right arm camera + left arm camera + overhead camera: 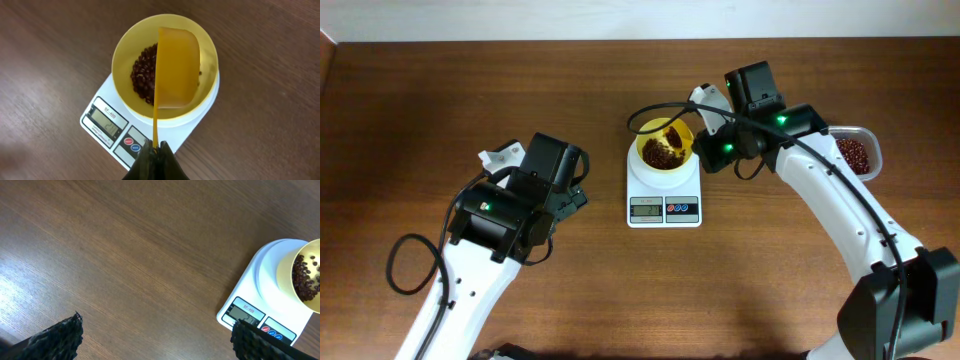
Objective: Scoop item into bowl and weigh 50g on scale
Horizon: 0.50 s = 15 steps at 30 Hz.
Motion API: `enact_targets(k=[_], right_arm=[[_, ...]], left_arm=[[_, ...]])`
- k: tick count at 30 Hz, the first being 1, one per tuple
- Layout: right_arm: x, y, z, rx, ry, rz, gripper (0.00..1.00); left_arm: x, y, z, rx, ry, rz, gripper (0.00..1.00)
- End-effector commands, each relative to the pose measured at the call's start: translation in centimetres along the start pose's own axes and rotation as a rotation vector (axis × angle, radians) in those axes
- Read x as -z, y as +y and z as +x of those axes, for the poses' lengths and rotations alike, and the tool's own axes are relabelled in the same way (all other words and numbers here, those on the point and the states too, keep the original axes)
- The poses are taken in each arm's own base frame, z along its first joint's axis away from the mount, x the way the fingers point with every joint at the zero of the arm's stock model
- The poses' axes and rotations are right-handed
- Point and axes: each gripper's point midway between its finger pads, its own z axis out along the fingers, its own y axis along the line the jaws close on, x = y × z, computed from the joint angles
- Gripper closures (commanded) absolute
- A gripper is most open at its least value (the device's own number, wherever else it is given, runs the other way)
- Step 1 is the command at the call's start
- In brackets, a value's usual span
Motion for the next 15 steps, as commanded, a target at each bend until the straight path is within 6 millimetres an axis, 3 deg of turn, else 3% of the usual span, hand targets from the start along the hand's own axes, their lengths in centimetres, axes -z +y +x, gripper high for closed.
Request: enact_targets(k=[1, 15], right_arm=[[2.01, 0.45, -1.67, 0.002, -0.057, 0.023, 0.96], [2.03, 0.55, -1.12, -0.011, -0.026, 0.066, 0.96]], left_arm=[[0.29, 0.27, -0.28, 0.007, -0.015, 0.001, 0.01], [0.29, 0.27, -0.28, 0.007, -0.015, 0.001, 0.01]])
